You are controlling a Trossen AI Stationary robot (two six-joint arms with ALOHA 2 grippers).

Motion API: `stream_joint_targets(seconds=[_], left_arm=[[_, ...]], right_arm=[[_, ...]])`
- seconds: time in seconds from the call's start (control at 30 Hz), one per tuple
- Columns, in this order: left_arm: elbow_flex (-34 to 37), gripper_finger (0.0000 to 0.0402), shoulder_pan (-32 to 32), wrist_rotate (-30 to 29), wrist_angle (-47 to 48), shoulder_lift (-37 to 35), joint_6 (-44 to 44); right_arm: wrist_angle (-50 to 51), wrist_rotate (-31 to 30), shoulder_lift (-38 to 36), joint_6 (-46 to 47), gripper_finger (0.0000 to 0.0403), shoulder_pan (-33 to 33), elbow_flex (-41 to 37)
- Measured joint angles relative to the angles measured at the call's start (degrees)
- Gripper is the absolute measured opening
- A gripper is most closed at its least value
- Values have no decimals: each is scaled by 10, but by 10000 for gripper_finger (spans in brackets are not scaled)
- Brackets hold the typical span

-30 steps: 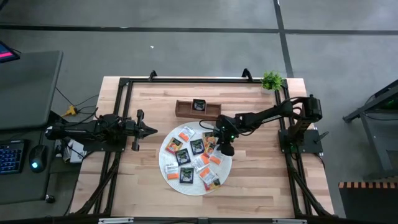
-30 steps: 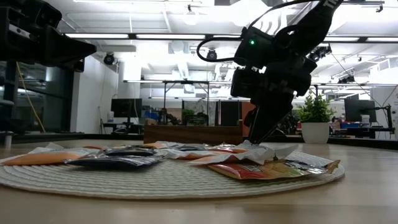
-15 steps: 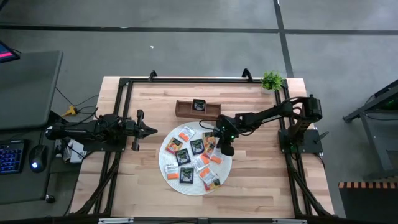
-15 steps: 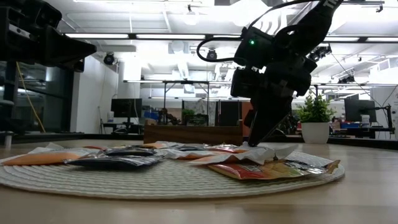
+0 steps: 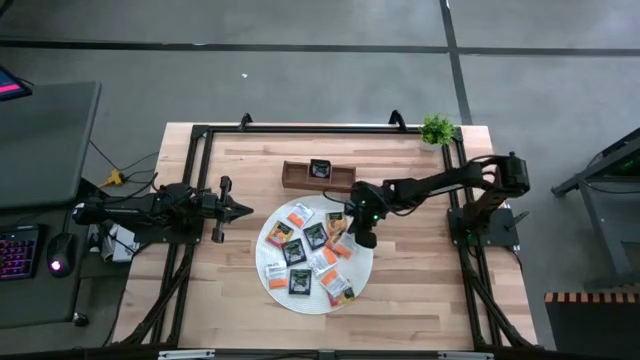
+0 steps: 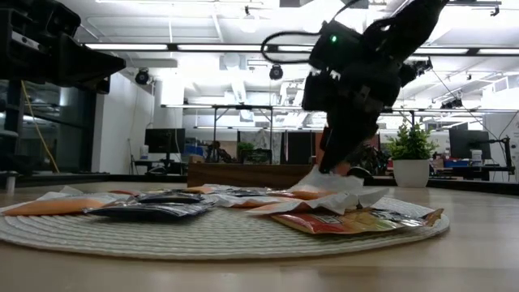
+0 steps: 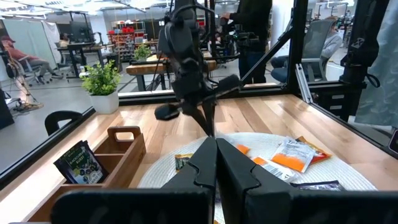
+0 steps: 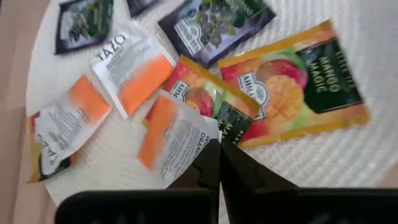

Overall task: Pick & Place Tea
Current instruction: Put the white tea bag into the right section of the wooden organizer

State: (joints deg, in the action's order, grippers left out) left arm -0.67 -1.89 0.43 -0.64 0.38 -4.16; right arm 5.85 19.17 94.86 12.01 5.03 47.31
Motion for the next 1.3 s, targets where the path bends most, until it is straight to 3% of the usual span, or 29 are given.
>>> stream_joint_targets(seconds=[0.17,0.37,0.6,0.8,1.3], left_arm=[[0,0,0,0,0,0,0],[0,0,0,0,0,0,0],[0,0,0,0,0,0,0],[0,0,0,0,0,0,0],[0,0,0,0,0,0,0]], right_arm=[[65,-35,-54,0,1,-7,14],[197,-107,-92,-33,0,-7,96],[338,-229,-79,-120,0,11,226],[394,-309,-40,-200,0,30,301],[460,-325,78,-335,0,82,437]])
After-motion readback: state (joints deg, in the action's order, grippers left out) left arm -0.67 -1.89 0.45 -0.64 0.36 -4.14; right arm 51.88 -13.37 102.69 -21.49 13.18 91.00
